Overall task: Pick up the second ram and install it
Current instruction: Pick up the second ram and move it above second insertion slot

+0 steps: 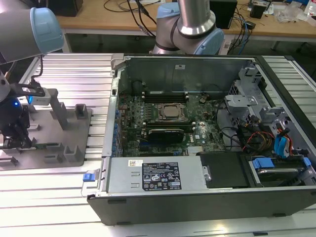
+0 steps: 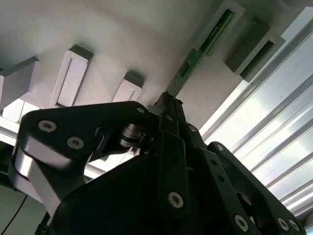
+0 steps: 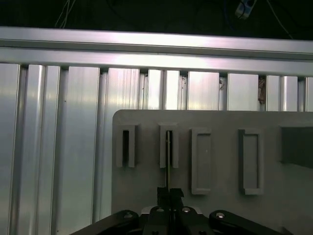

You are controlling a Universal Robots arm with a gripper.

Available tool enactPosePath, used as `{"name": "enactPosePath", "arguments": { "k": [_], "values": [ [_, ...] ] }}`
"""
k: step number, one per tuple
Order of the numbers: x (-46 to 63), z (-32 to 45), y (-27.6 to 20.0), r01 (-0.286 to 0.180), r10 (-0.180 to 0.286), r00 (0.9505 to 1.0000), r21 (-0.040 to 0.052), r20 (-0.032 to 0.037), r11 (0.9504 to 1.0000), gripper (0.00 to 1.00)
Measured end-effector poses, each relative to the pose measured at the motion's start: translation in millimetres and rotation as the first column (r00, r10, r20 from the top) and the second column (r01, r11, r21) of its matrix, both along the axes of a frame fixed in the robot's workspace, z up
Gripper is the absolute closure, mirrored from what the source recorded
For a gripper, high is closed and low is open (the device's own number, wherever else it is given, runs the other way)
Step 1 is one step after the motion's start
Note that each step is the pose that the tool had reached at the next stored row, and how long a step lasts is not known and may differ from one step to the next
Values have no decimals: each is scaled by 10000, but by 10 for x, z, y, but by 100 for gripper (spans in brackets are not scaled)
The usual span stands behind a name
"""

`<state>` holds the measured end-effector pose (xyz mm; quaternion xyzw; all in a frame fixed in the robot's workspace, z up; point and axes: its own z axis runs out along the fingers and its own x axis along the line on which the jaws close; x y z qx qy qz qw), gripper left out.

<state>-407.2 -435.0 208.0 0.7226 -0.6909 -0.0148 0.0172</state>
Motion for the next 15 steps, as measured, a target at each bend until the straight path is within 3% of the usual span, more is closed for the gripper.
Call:
{"name": "enactPosePath", "arguments": {
  "k": [2,6,15],
  "values": [
    [0,0,0,0,0,10000,3,1,10000,91],
    [0,-3,0,814,-814,9967,3,0,9967,91],
    [0,29,0,636,-636,9980,4,1,9980,91]
  ]
}}
